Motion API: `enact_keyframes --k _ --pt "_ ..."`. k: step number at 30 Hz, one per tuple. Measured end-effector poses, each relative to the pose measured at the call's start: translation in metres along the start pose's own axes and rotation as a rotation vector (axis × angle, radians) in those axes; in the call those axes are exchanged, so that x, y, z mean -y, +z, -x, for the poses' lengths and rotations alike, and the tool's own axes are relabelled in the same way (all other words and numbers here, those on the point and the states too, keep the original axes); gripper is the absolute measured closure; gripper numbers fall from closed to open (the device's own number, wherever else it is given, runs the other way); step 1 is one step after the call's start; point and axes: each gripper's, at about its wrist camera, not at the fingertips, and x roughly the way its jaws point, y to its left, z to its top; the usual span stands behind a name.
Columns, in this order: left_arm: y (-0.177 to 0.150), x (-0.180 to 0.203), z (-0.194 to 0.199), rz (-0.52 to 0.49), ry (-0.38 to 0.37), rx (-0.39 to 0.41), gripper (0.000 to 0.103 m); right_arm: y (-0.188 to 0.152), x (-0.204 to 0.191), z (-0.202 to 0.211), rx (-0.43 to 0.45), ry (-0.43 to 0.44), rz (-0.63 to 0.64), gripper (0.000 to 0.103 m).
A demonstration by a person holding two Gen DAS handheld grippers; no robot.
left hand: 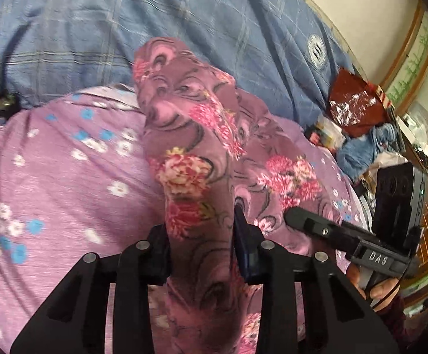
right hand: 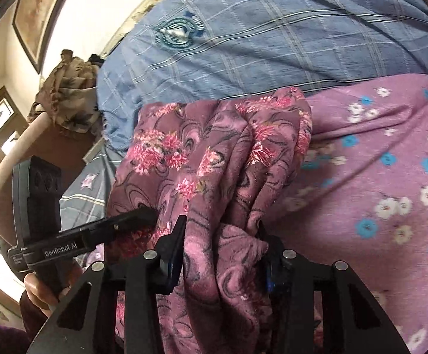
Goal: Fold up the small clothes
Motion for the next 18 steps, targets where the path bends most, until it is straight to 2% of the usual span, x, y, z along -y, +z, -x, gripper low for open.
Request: enact_keyframes --k 4,8,18 --pt "-0.001 -0.013 0.008 0.005 0.044 0.018 0.071 0.000 -0.020 -0.017 -0.004 0.007 0.019 0.061" --pt "-0.006 -0.033 0.008 0.031 0.087 0.003 0.071 -0.004 -0.034 -0.040 -0.032 -0.008 0.024 0.061" --pt "-0.020 -0.062 -0.017 0.091 0.130 -0.087 0.069 -0.014 -0.037 -0.067 -0.091 -0.073 0.013 0.060"
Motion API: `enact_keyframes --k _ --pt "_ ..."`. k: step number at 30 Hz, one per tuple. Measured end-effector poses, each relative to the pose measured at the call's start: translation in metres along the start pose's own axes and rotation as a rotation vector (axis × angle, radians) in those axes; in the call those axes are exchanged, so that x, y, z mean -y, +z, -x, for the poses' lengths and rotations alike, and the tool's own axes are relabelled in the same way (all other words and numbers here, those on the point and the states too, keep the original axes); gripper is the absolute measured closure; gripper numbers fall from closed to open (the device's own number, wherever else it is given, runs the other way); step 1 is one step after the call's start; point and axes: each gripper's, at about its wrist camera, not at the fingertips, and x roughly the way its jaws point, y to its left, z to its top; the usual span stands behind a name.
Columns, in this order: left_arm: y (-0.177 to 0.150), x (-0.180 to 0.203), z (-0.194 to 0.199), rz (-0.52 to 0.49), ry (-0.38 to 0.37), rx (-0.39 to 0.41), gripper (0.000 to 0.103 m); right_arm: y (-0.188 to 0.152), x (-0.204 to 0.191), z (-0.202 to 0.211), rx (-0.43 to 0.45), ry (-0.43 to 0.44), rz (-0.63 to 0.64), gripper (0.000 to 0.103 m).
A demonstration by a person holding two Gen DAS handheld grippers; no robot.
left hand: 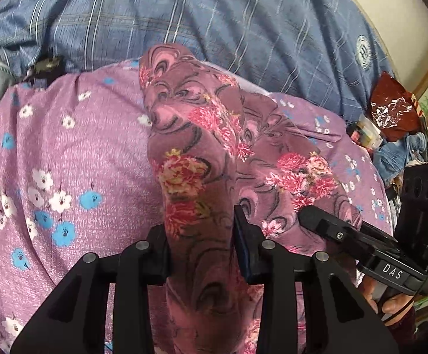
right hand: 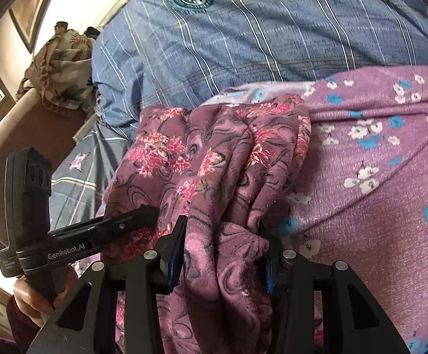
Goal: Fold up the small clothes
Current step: 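Open both grippers and release the folded shirt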
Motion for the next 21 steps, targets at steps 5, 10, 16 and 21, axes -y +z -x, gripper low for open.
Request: enact_keyframes --k 5,10,16,21 --pt "-0.003 -0.004 -0.011 0.007 0.057 -0.018 0.054 0.000 0.003 -0.008 -0.030 -0.048 -0.003 0.054" --pt "-0.004 -0.005 -0.012 0.016 0.123 -0.009 0.034 -0.001 0.001 -0.005 -0.030 -0.103 0.010 0.047" --pt "-0.012 0.006 0.007 -0.006 0.187 0.049 0.034 -0.005 -0.010 0.015 0.029 -0.173 0.072 0.046" --pt "-0.029 0.026 0.042 -0.044 0.264 0.155 0.033 -0.011 -0.022 0.041 0.122 -0.234 0.123 0.046"
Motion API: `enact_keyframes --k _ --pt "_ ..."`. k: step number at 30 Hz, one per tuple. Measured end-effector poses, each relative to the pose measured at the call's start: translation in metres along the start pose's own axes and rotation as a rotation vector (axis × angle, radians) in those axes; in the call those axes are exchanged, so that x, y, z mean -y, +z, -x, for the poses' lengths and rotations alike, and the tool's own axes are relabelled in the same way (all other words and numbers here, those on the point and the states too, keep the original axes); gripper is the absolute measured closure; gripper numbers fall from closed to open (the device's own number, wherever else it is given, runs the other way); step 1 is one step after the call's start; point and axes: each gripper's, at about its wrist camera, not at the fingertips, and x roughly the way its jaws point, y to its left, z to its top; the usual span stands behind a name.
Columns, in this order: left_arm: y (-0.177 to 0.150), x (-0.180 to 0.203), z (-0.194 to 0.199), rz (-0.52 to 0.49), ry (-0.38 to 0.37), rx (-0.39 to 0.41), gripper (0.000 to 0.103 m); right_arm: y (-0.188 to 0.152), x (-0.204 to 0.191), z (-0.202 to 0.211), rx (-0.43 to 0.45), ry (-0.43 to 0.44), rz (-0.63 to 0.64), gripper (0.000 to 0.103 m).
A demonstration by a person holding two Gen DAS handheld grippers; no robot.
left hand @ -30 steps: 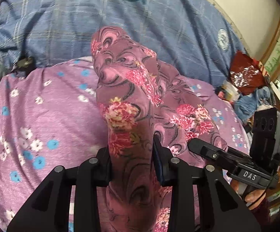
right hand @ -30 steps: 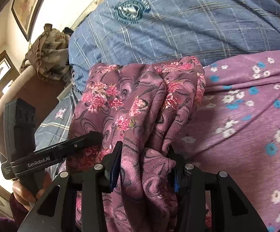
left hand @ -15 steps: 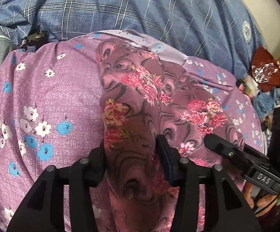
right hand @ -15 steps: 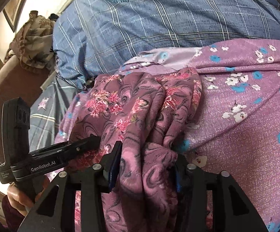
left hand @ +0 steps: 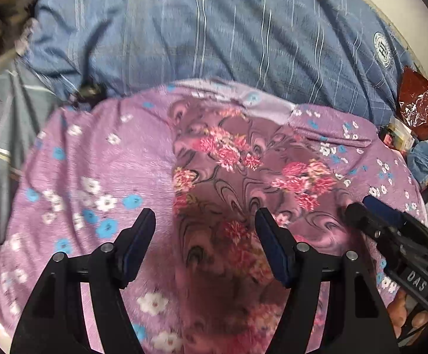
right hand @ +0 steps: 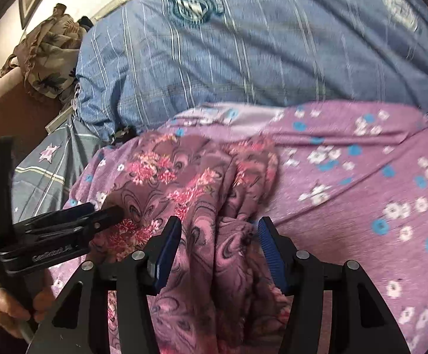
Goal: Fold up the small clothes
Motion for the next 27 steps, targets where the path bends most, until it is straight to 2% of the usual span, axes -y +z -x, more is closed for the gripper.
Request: enact_keyframes --k 3,8,15,27 --pt "-0.013 0.002 0.024 0.006 0.042 0.057 0.029 -0.001 -0.006 0.015 0.054 -0.034 0.034 0.046" --pt "-0.031 0.004 0.059 0.026 0.059 0.093 0.029 -0.005 -0.022 0.038 0.115 -0.080 0.081 0.046" --pt "-0.033 0.006 0.110 0.025 0.085 0.173 0.029 -0.016 -0.053 0.079 0.190 -0.155 0.144 0.046" --pt "-0.047 0.016 0.200 -0.016 0.128 0.325 0.020 -0.029 -0.076 0.159 0.298 -0.178 0.148 0.043"
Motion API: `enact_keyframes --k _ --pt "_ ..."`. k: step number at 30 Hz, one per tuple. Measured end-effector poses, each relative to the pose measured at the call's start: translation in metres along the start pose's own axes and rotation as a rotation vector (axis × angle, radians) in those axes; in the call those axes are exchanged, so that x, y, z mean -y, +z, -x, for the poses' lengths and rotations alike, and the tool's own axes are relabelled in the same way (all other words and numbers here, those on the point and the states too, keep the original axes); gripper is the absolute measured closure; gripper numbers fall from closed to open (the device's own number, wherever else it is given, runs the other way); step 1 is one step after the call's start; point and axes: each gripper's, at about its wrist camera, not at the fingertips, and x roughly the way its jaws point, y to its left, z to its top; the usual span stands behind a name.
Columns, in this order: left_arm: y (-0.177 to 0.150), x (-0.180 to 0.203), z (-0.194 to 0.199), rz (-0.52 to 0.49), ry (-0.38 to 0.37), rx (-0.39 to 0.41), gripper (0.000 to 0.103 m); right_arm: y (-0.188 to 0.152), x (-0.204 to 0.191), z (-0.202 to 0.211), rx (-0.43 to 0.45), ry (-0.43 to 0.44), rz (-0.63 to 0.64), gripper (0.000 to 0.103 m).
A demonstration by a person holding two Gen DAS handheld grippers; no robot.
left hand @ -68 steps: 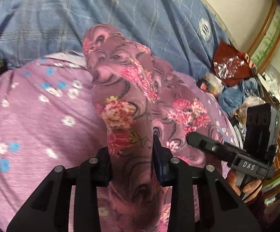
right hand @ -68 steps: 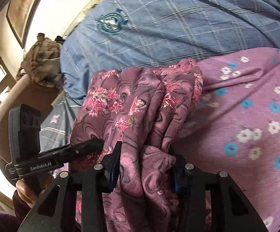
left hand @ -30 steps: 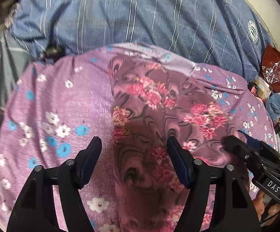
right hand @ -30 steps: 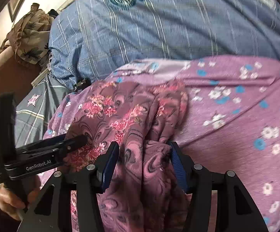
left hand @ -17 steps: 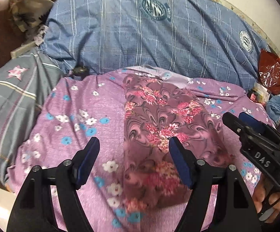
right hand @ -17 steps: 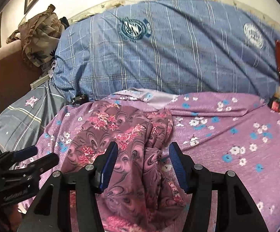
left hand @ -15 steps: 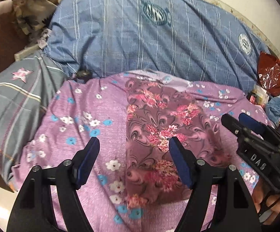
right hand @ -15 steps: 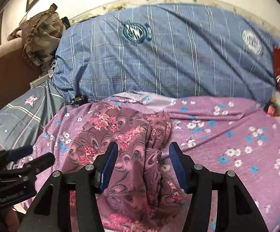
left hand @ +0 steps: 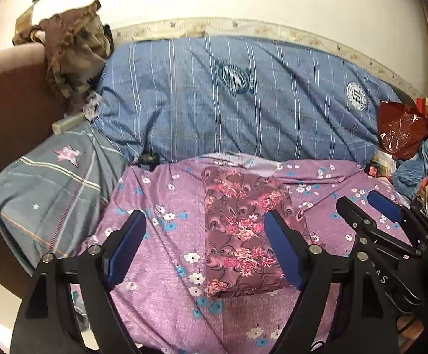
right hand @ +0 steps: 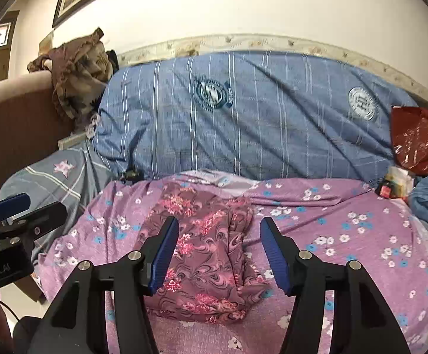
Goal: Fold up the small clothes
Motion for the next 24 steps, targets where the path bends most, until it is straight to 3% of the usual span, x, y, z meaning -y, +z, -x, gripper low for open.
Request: enact_keyframes --k 10,12,15,24 --pt "0.004 -0.003 0.051 -0.010 0.093 0.083 0.016 0.006 -0.013 0.049 0.051 -0.011 0.039 0.041" --pt "0.004 -0.004 0.056 -0.007 0.110 0.095 0.013 0.007 -0.014 0.056 0.059 -0.016 0.045 0.041" --pt "0.003 -0.005 0.066 -0.001 0.137 0.115 0.001 0.008 -0.017 0.068 0.081 -0.031 0.055 0.039" --pt "0.002 -0.007 0.079 0.027 0.206 0.136 0.000 0.009 -0.019 0.087 0.120 -0.050 0.074 0.037"
